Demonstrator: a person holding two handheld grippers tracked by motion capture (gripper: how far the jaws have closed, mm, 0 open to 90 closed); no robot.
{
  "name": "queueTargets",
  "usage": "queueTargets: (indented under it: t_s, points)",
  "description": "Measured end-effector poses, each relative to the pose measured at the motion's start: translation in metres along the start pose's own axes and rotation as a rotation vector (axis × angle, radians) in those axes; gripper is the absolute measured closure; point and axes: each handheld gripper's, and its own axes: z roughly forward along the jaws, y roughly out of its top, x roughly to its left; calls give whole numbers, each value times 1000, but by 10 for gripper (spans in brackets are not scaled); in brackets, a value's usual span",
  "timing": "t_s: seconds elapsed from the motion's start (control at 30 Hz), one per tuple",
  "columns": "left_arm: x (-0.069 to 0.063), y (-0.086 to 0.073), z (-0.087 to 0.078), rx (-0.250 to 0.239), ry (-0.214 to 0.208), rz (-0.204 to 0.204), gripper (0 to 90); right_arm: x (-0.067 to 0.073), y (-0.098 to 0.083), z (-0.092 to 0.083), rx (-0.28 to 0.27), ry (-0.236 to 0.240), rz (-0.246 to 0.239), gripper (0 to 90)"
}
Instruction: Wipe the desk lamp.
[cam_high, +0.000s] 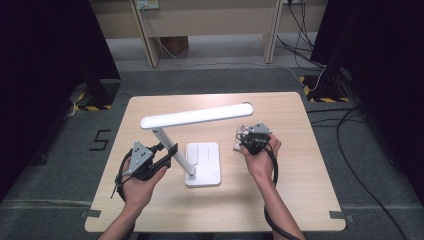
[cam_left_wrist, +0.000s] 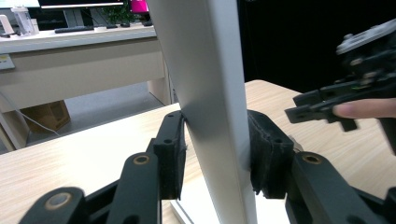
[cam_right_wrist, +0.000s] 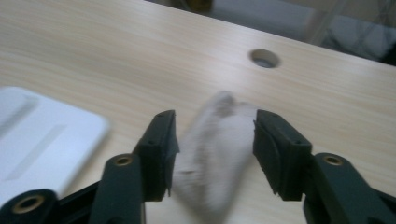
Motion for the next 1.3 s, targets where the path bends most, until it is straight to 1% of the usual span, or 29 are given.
queueTargets:
  t_s: [0.03, 0.07, 0.1, 0.13, 0.17, 0.27, 0.33, 0.4, 0.5, 0.53, 0.6, 0.63, 0.67, 0.7, 0.83, 0.87, 0.93, 0.97, 1.0, 1.07, 1.2, 1.23, 1.3]
  points:
    - [1, 0, 0, -1, 1, -2, 601, 5, -1, -1, 11, 47, -14, 613]
    - [1, 0, 1, -1, 4, -3, 604, 13, -4, -1, 40, 115, -30, 662]
    - [1, 0, 1, 0, 7, -2, 607, 21, -8, 0, 64, 167, -34, 714]
    - [1, 0, 1, 1, 9, -3, 610, 31, -14, 4, 100, 198, -62, 754]
    - [1, 0, 1, -1, 9, -4, 610, 37, -19, 8, 127, 215, -89, 779]
    - [2, 0, 1, 1, 8, -1, 610, 51, -31, 21, 174, 250, -107, 811]
    - [2, 0, 1, 3, 5, 5, 609, 59, -38, 27, 188, 258, -112, 814]
    - [3, 0, 1, 4, 4, 5, 611, 63, -40, 30, 186, 258, -113, 815]
    - [3, 0, 1, 3, 3, 4, 610, 66, -41, 33, 184, 256, -113, 816]
    - [3, 0, 1, 1, 3, 3, 610, 66, -41, 34, 180, 250, -124, 816]
    - [3, -1, 0, -2, 1, 6, 607, 66, -41, 34, 182, 250, -118, 805]
    - [4, -1, 0, -4, -1, 8, 604, 65, -42, 33, 180, 245, -113, 797]
    - [4, -1, 0, -4, -6, 12, 596, 63, -42, 33, 175, 240, -120, 784]
    - [5, -1, 0, -4, -12, 16, 581, 61, -42, 31, 169, 235, -118, 765]
    - [7, -6, -5, 2, -37, 21, 464, 50, -42, 22, 146, 234, -101, 678]
    - [8, -7, -7, 5, -38, 23, 437, 47, -42, 19, 138, 238, -96, 651]
    - [10, -10, -11, 7, -37, 15, 397, 43, -43, 14, 124, 246, -88, 610]
    - [11, -12, -14, 6, -36, 8, 384, 41, -43, 12, 119, 251, -95, 595]
    - [13, -13, -16, 12, -34, 8, 366, 39, -44, 9, 125, 252, -94, 577]
    - [15, -16, -21, 20, -34, 8, 346, 35, -46, 4, 128, 248, -98, 560]
    - [18, -24, -29, 38, -52, 12, 333, 28, -51, -8, 109, 249, -88, 541]
    - [20, -26, -31, 44, -54, 13, 332, 26, -52, -10, 102, 249, -95, 536]
    - [23, -32, -35, 52, -53, 12, 331, 22, -55, -16, 92, 248, -93, 528]
